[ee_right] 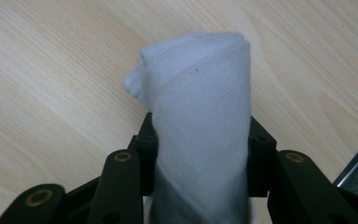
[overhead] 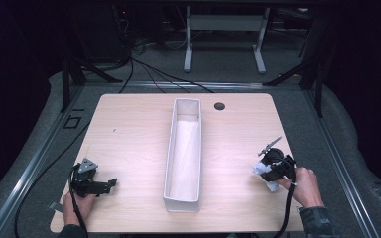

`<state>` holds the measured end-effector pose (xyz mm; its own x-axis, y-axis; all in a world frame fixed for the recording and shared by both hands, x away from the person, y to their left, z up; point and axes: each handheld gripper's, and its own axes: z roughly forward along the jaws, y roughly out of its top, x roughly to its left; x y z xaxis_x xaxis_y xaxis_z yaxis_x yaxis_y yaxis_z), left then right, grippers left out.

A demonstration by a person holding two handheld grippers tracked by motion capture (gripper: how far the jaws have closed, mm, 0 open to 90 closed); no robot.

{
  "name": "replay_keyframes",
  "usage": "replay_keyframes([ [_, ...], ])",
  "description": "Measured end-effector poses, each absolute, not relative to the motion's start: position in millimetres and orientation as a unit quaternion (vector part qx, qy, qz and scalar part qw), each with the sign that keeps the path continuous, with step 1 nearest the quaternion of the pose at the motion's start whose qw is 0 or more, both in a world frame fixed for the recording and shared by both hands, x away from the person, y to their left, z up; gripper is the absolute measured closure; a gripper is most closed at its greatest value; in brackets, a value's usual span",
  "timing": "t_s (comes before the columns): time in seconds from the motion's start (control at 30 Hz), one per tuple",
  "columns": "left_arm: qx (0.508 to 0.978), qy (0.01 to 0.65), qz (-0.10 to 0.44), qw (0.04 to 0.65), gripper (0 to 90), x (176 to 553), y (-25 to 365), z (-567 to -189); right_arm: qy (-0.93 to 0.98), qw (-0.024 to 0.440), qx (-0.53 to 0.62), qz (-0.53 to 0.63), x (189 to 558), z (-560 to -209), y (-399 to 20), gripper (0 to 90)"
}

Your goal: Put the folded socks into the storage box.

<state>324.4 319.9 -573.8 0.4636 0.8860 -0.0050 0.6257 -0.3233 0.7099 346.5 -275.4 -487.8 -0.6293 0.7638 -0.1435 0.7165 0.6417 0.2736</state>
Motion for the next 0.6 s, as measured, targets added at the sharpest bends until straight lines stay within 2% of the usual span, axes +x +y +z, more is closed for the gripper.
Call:
replay_keyframes([
  [0.6,0.789,0.479,0.198,0.330,0.0,324,320,-574,0.902,0.129,0.396,0.115,351,-465,-267,59.4],
])
